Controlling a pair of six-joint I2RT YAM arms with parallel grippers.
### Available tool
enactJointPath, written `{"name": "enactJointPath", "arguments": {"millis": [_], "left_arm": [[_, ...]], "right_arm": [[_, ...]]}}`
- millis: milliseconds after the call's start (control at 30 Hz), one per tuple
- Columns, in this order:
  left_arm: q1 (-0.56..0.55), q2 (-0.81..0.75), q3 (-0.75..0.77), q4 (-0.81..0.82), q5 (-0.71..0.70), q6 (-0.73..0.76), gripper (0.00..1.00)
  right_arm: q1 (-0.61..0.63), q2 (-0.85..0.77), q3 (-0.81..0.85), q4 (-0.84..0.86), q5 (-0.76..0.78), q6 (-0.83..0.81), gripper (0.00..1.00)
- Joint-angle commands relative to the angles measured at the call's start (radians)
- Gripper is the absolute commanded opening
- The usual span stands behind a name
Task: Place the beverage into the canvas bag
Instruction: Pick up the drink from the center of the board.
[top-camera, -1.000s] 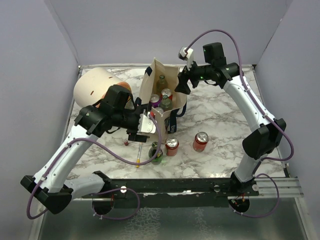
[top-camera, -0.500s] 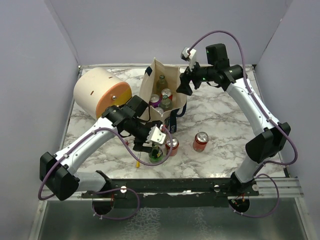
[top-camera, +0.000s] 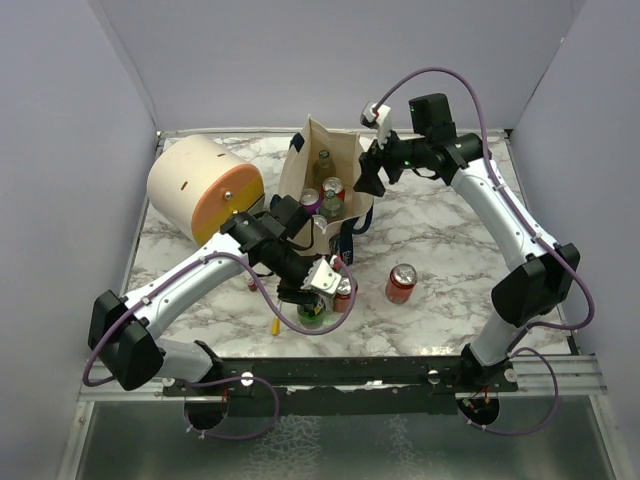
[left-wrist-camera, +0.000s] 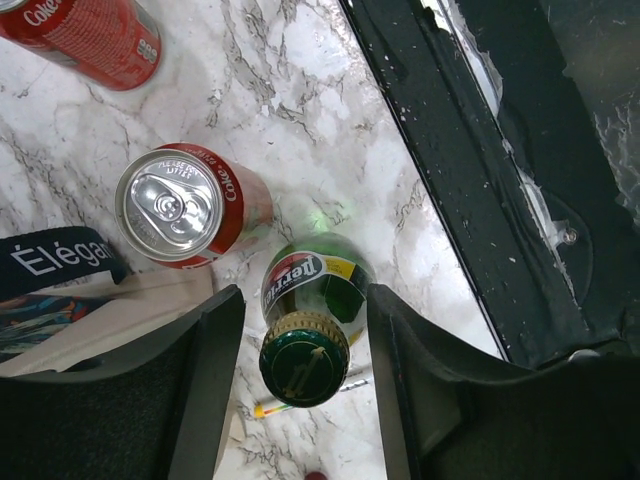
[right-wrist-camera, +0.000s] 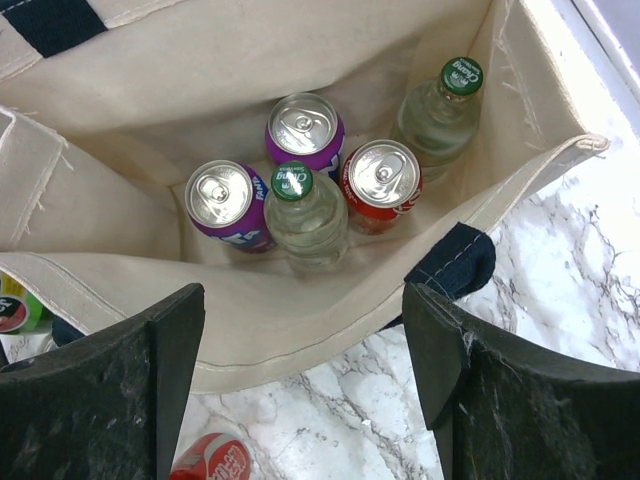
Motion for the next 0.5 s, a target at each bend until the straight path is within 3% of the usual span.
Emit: {"name": "enactJointPath", "arguments": {"millis": [0, 467], "left_arm": [[-0.012, 0.012, 0.023, -0.017, 0.036, 0.002, 0.53], [-0.012, -0.026, 0.003, -0.028, -0.033, -0.002, 0.41]], "right_arm": [[-0.002, -0.052, -0.021, 0.018, 0.014, -0.017, 0.79], [-0.002, -0.071, -0.043, 0.019, 0.016, -0.017, 0.79]]}}
